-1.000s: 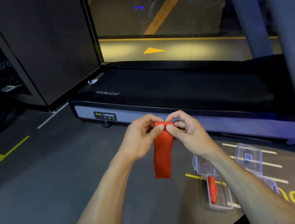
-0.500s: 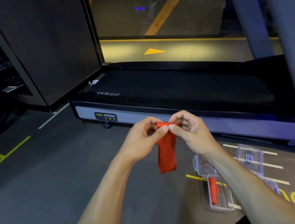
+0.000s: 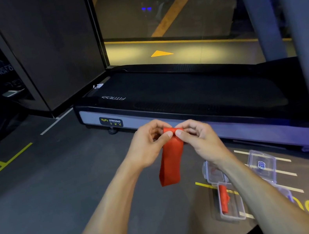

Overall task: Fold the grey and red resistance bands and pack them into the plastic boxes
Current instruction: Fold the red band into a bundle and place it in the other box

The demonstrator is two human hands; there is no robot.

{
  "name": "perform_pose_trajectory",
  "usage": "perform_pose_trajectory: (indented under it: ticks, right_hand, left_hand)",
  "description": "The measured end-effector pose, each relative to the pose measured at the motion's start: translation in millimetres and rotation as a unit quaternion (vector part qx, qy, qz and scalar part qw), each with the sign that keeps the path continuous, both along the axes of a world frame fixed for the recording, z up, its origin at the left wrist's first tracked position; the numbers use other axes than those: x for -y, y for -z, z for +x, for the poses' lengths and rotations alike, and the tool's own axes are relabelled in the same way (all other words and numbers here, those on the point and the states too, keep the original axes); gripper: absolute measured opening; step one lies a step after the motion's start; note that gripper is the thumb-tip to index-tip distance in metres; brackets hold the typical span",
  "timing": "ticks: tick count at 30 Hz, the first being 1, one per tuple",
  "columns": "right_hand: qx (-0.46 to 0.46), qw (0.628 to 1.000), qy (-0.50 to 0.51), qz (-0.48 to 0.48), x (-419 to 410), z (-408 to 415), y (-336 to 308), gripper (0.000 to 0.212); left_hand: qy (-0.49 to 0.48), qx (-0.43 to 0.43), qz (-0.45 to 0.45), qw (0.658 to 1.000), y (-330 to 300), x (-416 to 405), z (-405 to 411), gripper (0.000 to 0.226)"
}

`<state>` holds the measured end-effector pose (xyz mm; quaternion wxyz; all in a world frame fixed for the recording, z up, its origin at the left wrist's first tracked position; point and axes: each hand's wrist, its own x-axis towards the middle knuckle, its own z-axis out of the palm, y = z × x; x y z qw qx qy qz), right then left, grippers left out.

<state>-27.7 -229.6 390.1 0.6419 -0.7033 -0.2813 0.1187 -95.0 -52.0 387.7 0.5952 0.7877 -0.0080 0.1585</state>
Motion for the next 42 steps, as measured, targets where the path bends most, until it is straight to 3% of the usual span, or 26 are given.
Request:
perform_pose_trajectory:
  ticks: [6, 10, 19, 33, 40, 42]
  right_hand:
    - [0.039, 0.999, 0.008, 0.011, -0.2, 2.3, 0.7, 0.005]
    - [0.040, 0.999, 0.006, 0.013, -0.3, 3.0, 1.0, 0.009]
    - [-0.045, 0.998, -0.001, 0.038, -0.1, 0.5, 1.2, 0.016]
    - [0.016, 0.999, 0.012, 0.032, 1.9, 1.8, 1.2, 0.013]
    - [-0.087, 0.994, -0.019, 0.065, 0.6, -0.8, 1.6, 0.017]
    - [-0.073, 0.996, -0.001, 0.051, 0.0, 1.2, 3.5, 0.013]
  left_hand:
    - [0.019, -0.025, -0.035, 0.999, -0.4, 5.4, -2.8, 0.003]
    - [-0.005, -0.016, -0.038, 0.999, -0.8, 7.1, -1.8, 0.017]
    - [-0.004, 0.008, -0.011, 1.000, -2.0, 4.1, 1.0, 0.010]
    - [-0.011, -0.027, -0.019, 0.999, -3.2, 8.8, -0.7, 0.016]
    - [-0.023, -0.009, -0.001, 1.000, -3.8, 6.6, -1.3, 0.019]
    - [-0.022, -0.006, 0.003, 1.000, -3.7, 6.6, -1.7, 0.020]
